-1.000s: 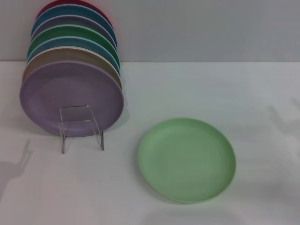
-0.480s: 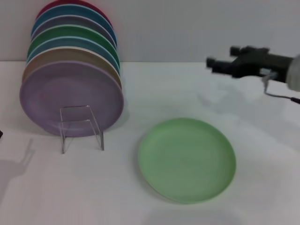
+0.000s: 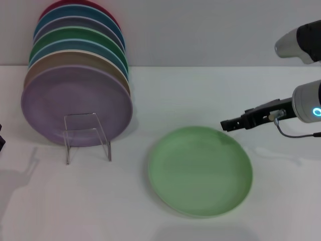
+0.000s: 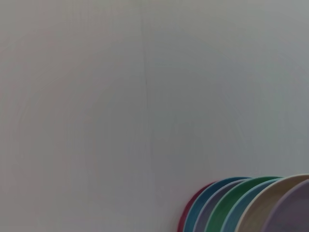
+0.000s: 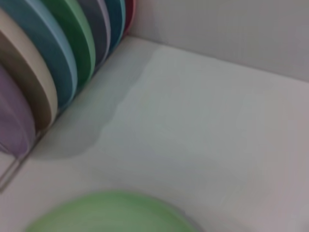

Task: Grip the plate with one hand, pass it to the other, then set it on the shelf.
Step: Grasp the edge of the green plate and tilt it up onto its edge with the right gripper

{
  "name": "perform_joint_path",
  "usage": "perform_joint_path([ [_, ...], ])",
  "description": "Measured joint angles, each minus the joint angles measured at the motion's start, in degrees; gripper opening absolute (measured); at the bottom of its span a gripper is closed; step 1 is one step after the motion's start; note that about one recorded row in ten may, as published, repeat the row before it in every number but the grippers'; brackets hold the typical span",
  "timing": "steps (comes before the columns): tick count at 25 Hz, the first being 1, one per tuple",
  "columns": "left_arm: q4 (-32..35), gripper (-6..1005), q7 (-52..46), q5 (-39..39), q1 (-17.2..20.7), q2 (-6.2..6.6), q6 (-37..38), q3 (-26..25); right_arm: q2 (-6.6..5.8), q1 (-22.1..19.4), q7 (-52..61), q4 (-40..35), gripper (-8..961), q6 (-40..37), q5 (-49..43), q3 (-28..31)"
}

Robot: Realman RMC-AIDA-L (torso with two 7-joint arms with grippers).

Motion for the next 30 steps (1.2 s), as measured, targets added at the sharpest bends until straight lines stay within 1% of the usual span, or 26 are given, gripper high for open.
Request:
perform_joint_path([
  [3, 0.0, 809, 0.0, 0.07, -0.08, 0.0, 0.0, 0.0, 0.16, 0.57, -0.55, -1.24, 832, 0.15, -1.26, -0.15],
  [4, 0.0, 809, 0.0, 0.12, -0.08, 0.0, 0.0, 0.0, 0.21, 1.35, -0.95, -2.77, 832, 0.18, -1.48, -0.38],
  [7, 0.0, 809, 0.0, 0.13, -0.08, 0.0, 0.0, 0.0, 0.18, 2.17, -1.44, -4.6, 832, 0.18, -1.49, -0.6],
  [9, 0.0, 809, 0.0, 0.14, -0.08, 0.0, 0.0, 0.0, 0.16, 3.28, -2.11, -7.44, 831, -0.31, -1.42, -0.82],
  [14, 0.0, 809, 0.0, 0.14, -0.1, 0.0, 0.05, 0.0, 0.13, 4.29, -2.35, -10.11, 831, -0.98, -1.87, -1.17],
  [17, 0.0, 809, 0.0, 0.13, -0.37, 0.0, 0.32, 0.0, 0.17, 4.7, -2.35, -11.11, 832, -1.58, -3.53, -1.38],
  [28, -0.74, 810, 0.0, 0.13, -0.61, 0.0, -0.04, 0.62, 0.23, 5.09, -2.56, -12.91, 831, -2.32, -3.8, -1.78],
  [30, -0.84, 810, 0.0, 0.13, -0.61, 0.0, -0.09, 0.68, 0.24, 5.13, -2.48, -13.02, 797, -2.32, -3.97, -2.13],
])
